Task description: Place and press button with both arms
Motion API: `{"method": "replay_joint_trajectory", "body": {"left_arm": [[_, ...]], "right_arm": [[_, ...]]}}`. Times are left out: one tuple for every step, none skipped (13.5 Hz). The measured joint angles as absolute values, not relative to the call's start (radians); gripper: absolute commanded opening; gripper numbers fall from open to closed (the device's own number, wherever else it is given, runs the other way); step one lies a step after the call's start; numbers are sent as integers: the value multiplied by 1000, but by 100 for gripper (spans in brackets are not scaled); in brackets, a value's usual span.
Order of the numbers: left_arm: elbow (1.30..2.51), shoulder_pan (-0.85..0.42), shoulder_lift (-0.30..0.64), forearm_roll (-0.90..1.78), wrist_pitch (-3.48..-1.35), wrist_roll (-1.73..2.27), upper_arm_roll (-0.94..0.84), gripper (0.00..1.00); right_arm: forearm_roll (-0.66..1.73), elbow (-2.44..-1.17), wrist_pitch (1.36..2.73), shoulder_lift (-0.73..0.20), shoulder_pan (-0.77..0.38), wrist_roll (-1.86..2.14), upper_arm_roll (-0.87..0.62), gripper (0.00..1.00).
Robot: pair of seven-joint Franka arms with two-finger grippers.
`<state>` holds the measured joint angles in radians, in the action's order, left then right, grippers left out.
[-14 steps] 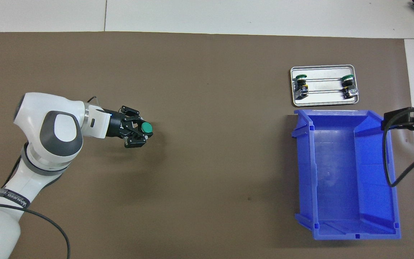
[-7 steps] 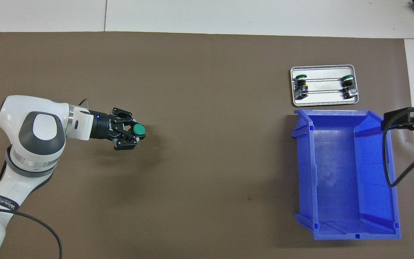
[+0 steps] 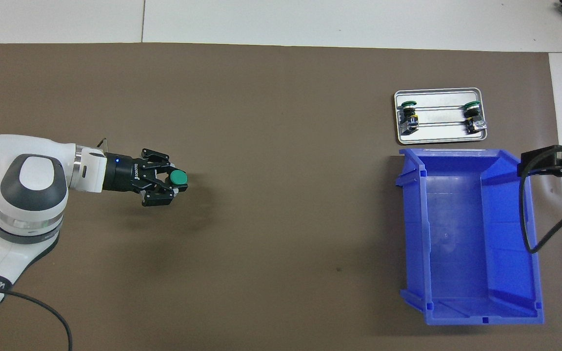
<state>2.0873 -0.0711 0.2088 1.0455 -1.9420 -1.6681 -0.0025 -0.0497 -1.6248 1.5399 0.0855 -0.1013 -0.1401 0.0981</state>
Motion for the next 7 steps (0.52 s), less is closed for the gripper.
{"method": "replay_joint_trajectory", "body": {"left_arm": [[2088, -71, 209, 1046, -1942, -1671, -4, 11], [2088, -72, 209, 1046, -1943, -1683, -4, 11], [2091, -72, 209, 1046, -1943, -1708, -4, 10], [2100, -72, 208, 1046, -1943, -1739, -4, 10], [2114, -72, 208, 1055, -1944, -1774, -4, 11], [2135, -72, 208, 1093, -1947, -1819, -4, 11], [2160, -72, 208, 1156, -1949, -1881, -4, 11]], "right_arm": [[-50, -1625, 1540, 85, -101, -140, 98, 100], [-50, -1625, 1540, 85, -101, -140, 98, 100], [-50, -1625, 1540, 85, -101, -140, 98, 100], [-50, -1625, 1540, 85, -101, -140, 98, 100], [-50, -1625, 1540, 85, -101, -140, 98, 100], [-50, -1625, 1540, 85, -101, -140, 98, 100], [-50, -1625, 1540, 85, -101, -140, 98, 100]]}}
